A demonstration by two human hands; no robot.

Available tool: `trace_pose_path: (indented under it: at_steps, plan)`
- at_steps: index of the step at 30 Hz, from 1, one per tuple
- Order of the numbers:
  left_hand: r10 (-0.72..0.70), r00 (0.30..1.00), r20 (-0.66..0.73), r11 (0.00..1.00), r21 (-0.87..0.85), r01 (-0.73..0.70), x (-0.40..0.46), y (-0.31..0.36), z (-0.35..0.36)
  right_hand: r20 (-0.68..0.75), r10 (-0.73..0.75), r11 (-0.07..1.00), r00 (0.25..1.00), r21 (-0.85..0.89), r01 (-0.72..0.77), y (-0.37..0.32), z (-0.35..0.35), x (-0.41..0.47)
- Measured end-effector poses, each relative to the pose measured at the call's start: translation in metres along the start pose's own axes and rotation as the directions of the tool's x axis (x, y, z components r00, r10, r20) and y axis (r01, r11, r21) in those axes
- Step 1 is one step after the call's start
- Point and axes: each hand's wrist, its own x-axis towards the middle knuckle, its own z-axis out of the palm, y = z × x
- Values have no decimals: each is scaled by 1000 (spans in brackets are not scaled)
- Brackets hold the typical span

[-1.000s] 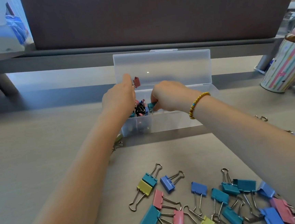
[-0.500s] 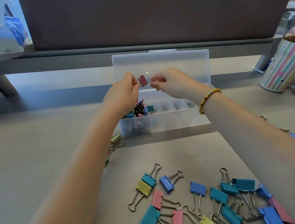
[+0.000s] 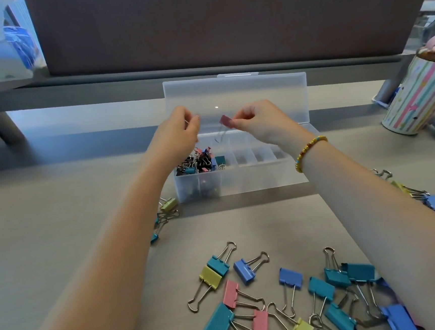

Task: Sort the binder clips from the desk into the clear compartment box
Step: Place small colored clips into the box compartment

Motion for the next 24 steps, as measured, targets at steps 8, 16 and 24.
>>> trace_pose_path:
  at_steps: [8, 16, 24]
  plan:
    - [-70, 997, -19, 979, -194, 65, 4, 0, -5, 160, 2, 819, 987, -567, 91, -4, 26, 16]
    - [-60, 998, -2, 936, -347, 55, 1, 7, 3, 66, -98, 693, 993, -711, 115, -2, 39, 12]
    - [-50, 998, -39, 919, -393, 30, -1, 10, 12, 153, -79, 983, 985, 176, 52, -23, 17, -22]
